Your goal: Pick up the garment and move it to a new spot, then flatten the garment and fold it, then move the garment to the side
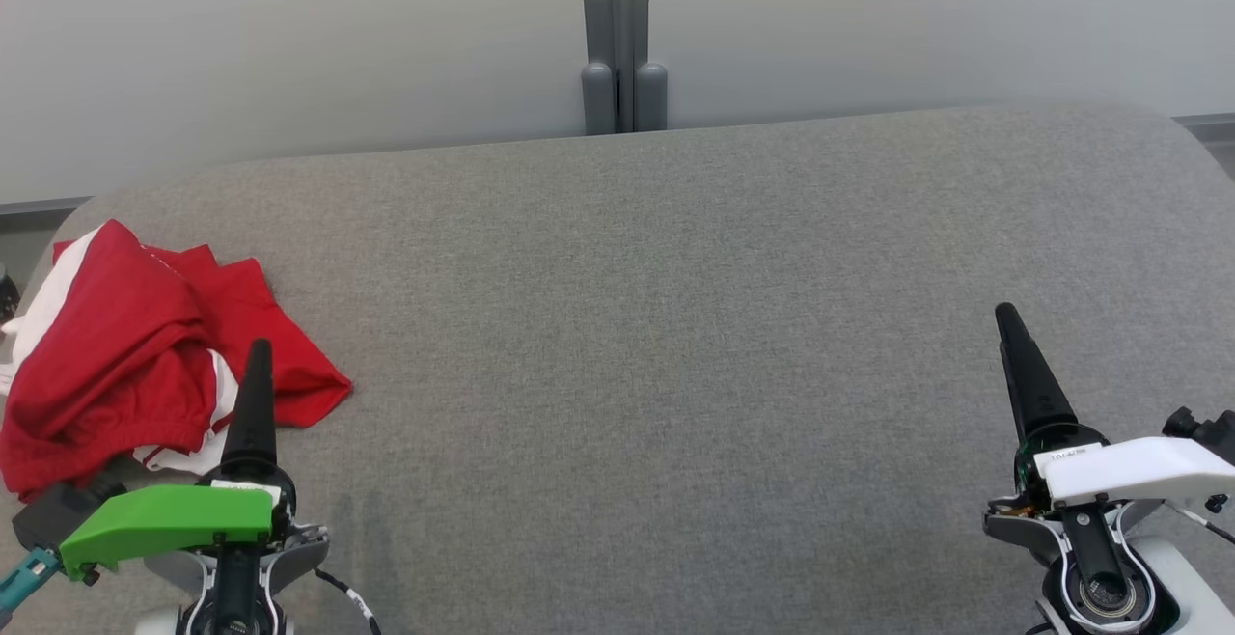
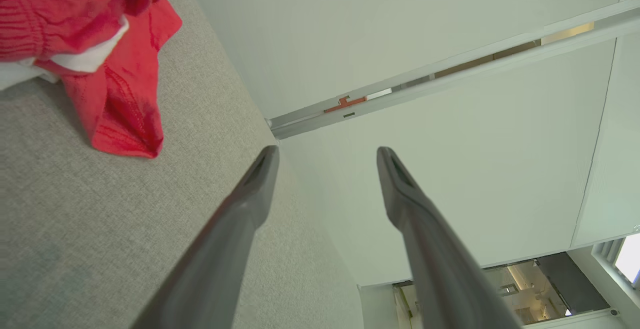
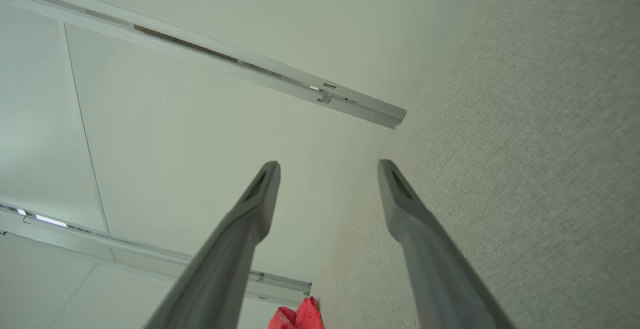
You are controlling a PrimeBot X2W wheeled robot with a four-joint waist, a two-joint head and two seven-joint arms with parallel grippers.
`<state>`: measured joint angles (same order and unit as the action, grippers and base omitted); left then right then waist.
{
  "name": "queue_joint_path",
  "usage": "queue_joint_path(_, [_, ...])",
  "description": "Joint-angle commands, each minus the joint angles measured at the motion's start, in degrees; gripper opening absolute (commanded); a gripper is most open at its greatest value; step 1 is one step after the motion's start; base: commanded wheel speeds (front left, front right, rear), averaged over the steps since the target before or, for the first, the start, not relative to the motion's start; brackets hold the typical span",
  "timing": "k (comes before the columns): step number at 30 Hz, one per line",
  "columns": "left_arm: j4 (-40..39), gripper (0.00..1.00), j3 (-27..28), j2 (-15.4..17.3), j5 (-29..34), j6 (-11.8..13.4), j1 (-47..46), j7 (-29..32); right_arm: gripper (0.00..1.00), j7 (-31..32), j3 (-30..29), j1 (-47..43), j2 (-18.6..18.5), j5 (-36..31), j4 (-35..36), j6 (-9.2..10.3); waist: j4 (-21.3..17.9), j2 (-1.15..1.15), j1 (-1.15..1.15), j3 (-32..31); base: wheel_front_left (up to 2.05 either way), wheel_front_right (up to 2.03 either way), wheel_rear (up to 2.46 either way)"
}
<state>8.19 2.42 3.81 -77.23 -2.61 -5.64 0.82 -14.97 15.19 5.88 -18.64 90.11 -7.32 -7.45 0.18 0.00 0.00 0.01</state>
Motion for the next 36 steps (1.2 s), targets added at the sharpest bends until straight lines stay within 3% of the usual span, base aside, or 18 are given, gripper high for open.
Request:
queue_joint_path(1, [-1.1, 1.0, -0.1, 0.7, 3.3, -0.7, -2.0, -0.7, 1.0, 0.0, -1.2, 0.2, -0.2, -3.7, 1.3, -0.02, 0.0, 0.0, 0.0, 0.0, 0.0, 0.0, 0.0])
queue_joint_path(16, [-1.4, 1.0, -2.1, 1.9, 22.9, -0.2, -1.7, -3.9, 1.0, 1.0, -4.8, -0.9, 1.2, -27.5, 2.8, -0.03, 0.0, 0.0, 0.0, -0.3, 0.0, 0.0, 0.0])
queue_joint_path(36, [2.9, 1.0, -5.2, 3.7, 39.8, 0.3, -2.2, -7.6, 1.0, 5.6, -8.1, -1.7, 4.5, -45.2, 1.8, -0.03, 0.2, 0.0, 0.0, -0.6, 0.0, 0.0, 0.0])
